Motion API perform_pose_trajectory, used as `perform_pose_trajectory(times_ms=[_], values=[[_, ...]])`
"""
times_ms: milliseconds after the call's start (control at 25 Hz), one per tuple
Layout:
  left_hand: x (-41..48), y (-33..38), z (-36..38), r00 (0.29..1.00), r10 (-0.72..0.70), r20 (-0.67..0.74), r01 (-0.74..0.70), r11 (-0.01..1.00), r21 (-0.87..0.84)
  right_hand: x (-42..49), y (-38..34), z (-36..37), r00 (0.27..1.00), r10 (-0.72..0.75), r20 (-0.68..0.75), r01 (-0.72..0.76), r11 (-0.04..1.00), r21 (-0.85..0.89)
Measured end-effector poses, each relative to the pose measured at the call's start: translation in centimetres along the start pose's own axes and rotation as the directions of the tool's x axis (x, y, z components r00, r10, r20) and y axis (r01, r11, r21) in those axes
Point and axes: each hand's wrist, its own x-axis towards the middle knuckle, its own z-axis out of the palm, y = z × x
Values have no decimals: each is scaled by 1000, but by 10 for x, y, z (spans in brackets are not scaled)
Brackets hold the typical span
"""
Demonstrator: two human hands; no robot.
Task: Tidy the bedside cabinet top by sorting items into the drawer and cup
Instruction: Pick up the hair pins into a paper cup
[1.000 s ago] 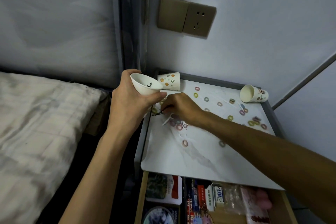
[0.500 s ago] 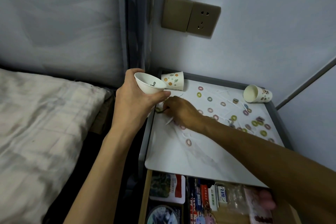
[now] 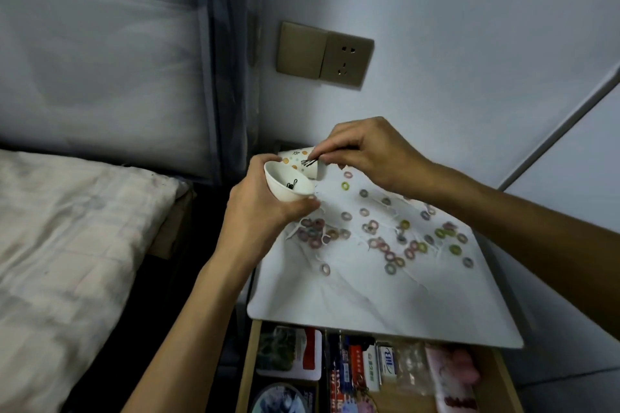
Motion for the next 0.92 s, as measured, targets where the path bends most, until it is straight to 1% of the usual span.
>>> perform_pose_trajectory(times_ms=[40,80,120,160,200,240,320,360,400,440,480,520,600,720,760,840,920], values=[[-3,3,5,1000,4,24,-4,1000,-11,-2,-10,-3,994,-86,72,93,991,-92],[-6,7,11,999,8,52,-7,1000,-27,-5,-17,-3,978,-136,156,164,969,-185],[-9,10,16,997,11,80,-8,999,-38,-10,-22,-2,964,-130,233,188,950,-248],[-13,13,21,994,14,109,-10,999,-37,-17,-24,0,957,-81,278,160,947,-277],[-19,17,26,990,18,141,-15,1000,-28,-29,-24,-1,961,-16,277,93,959,-269],[-23,20,29,985,24,168,-20,1000,-21,-41,-22,-2,971,44,237,11,974,-226],[-35,23,37,975,48,215,-47,999,-13,-69,-15,-7,981,182,72,-176,981,-86],[-42,25,41,970,62,237,-60,998,-13,-86,-12,-9,962,272,-12,-272,962,-10],[-51,28,46,962,76,262,-71,997,-29,-104,-10,-11,926,372,-60,-367,927,74],[-60,32,51,952,88,293,-73,995,-63,-122,-10,-11,882,467,-61,-452,876,170],[-68,34,55,940,97,327,-69,993,-98,-138,-10,-9,842,540,-15,-517,814,265],[-77,37,60,927,111,358,-75,991,-115,-153,-12,-6,813,580,49,-560,755,342],[-93,42,71,897,155,415,-130,988,-88,-182,-19,-3,790,601,118,-589,693,415],[-121,48,86,839,168,518,-191,982,-9,-221,-26,0,753,655,73,-621,669,408],[-132,50,89,820,157,551,-191,982,5,-233,-29,2,739,672,45,-637,674,374],[-154,53,94,793,120,597,-172,985,30,-256,-33,5,722,692,-21,-666,703,250],[-176,57,100,808,46,588,-117,990,83,-282,-38,7,728,681,-78,-667,730,148]])
